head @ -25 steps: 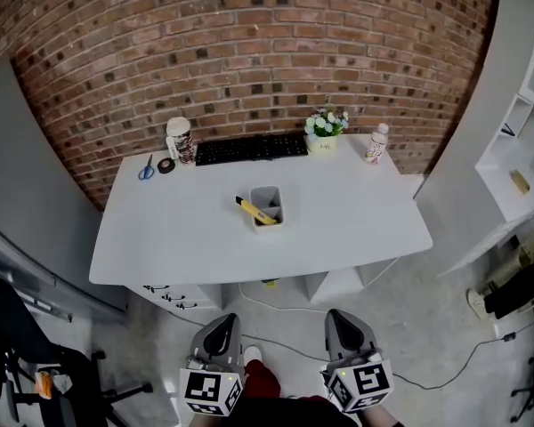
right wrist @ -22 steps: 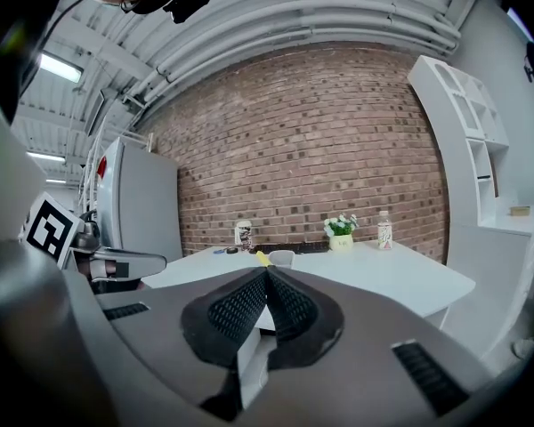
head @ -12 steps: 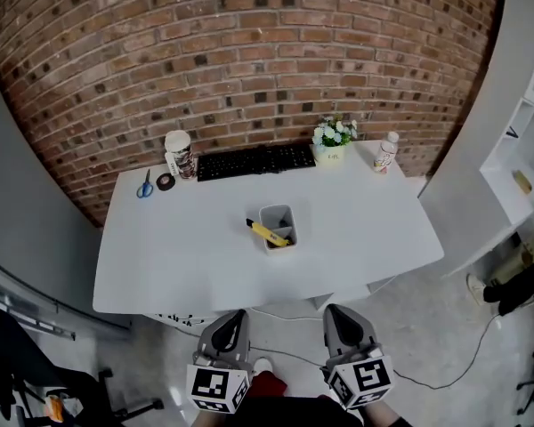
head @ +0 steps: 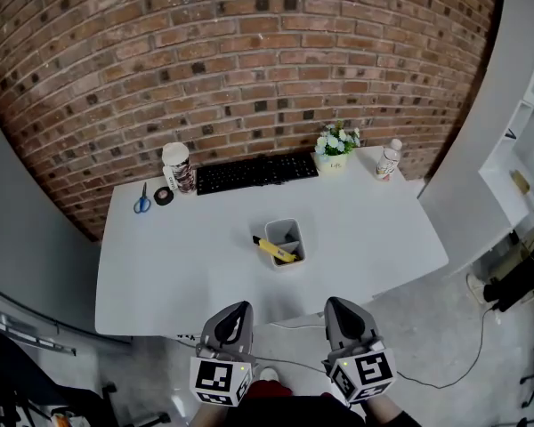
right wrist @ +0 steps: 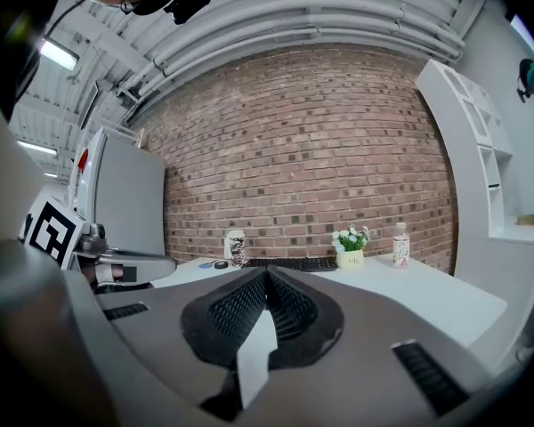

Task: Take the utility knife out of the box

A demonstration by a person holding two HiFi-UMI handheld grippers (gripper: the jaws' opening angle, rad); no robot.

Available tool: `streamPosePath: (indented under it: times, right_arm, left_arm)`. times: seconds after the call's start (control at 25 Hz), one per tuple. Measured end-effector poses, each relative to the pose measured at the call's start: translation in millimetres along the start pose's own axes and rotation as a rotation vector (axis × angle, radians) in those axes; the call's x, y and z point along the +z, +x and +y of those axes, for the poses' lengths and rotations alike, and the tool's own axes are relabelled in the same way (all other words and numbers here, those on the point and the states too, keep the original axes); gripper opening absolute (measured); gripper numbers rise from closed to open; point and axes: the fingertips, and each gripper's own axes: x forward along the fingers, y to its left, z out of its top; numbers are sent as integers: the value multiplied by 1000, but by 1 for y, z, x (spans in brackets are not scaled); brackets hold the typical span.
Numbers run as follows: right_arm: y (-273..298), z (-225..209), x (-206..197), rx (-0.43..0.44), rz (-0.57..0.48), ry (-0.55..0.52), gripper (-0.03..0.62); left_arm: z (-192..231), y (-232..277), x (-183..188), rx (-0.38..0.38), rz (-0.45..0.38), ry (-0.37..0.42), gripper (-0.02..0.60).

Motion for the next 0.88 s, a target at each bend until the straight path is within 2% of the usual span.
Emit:
streamPosePath:
  times: [0.28, 0.52, 0.88]
  right_arm:
    - [20, -2, 9, -26, -15, -4, 8]
    - [26, 1, 13, -58, 44, 10, 8]
    - [22, -3, 11, -87, -21, 11, 8]
  left_arm:
    - [16, 15, 9, -21, -15, 10, 3]
    - [22, 21, 6, -43, -10, 9, 4]
    - [22, 28, 9, -68, -3, -5, 5]
